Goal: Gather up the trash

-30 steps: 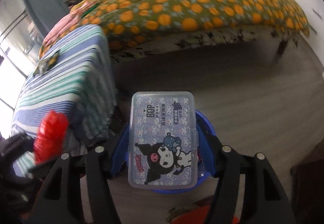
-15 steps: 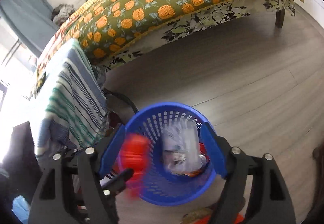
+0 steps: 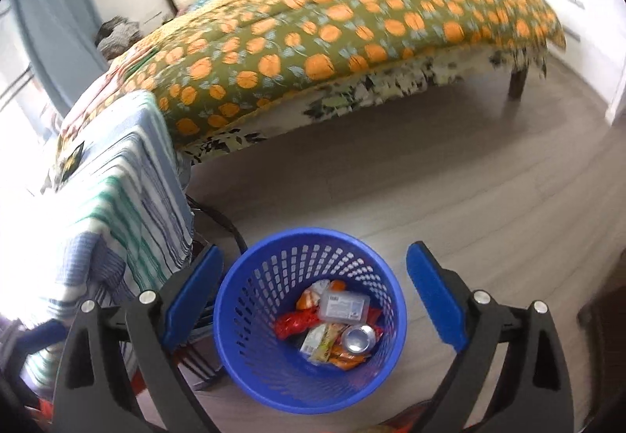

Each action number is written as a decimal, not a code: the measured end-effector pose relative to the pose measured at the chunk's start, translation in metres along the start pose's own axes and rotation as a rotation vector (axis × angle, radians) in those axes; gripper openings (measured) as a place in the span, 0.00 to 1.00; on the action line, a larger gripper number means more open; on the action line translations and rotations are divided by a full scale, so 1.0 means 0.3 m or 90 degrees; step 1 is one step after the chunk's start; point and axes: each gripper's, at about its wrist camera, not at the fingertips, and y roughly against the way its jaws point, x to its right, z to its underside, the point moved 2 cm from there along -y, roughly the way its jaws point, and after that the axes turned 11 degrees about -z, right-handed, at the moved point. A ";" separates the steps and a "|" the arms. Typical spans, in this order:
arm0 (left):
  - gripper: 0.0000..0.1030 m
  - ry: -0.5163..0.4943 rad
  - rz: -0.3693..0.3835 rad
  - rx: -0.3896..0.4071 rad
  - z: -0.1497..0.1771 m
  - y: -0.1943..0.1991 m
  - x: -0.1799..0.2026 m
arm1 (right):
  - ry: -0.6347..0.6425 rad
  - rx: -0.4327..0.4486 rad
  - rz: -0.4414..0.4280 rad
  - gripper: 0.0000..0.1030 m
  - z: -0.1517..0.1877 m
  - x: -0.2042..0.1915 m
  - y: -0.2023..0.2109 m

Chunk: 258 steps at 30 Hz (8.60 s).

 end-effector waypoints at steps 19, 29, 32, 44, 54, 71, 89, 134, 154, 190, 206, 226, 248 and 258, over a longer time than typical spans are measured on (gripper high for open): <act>0.95 0.197 -0.278 -0.052 0.219 0.218 -0.904 | 0.276 -0.087 -0.120 0.90 0.100 -0.882 -0.152; 0.95 0.230 -0.318 -0.073 0.174 0.161 -1.130 | 0.322 -0.149 -0.098 0.90 0.033 -1.101 -0.429; 0.95 0.225 -0.317 -0.048 0.102 0.148 -1.162 | 0.318 -0.138 -0.099 0.91 0.037 -1.106 -0.441; 0.95 0.242 -0.318 -0.008 -0.202 -0.056 -1.326 | 0.319 -0.131 -0.096 0.92 0.037 -1.118 -0.456; 0.95 0.219 -0.329 -0.062 -0.237 -0.189 -1.365 | 0.318 -0.130 -0.096 0.93 0.037 -1.119 -0.458; 0.51 0.245 -0.279 -0.040 -0.149 -0.065 -1.388 | 0.318 -0.130 -0.096 0.93 0.041 -1.121 -0.453; 0.95 0.213 -0.302 -0.074 0.122 0.081 -1.269 | 0.312 -0.129 -0.099 0.93 0.041 -1.115 -0.445; 0.96 0.218 -0.303 -0.070 0.133 0.094 -1.272 | 0.328 -0.230 -0.134 0.50 -0.096 -1.150 -0.520; 0.91 0.189 -0.265 -0.100 -0.024 0.027 -1.346 | 0.280 -0.307 -0.114 0.52 -0.150 -1.161 -0.552; 0.48 -0.011 0.001 -0.048 -0.088 -0.004 -0.065 | 0.040 -0.159 -0.035 0.36 0.066 -0.189 0.090; 0.54 0.008 -0.045 -0.178 -0.014 -0.559 0.068 | -0.134 -0.193 -0.052 0.38 0.150 0.205 -0.217; 0.95 0.029 -0.046 0.011 -0.007 -0.101 0.103 | -0.149 -0.031 0.003 0.96 0.186 0.131 0.181; 0.95 0.021 -0.164 -0.034 0.129 -0.039 0.092 | -0.007 -0.029 0.089 0.96 0.382 -0.032 0.340; 0.95 0.042 -0.148 -0.065 0.149 -0.076 0.071 | -0.006 -0.055 0.067 0.96 0.400 -0.043 0.328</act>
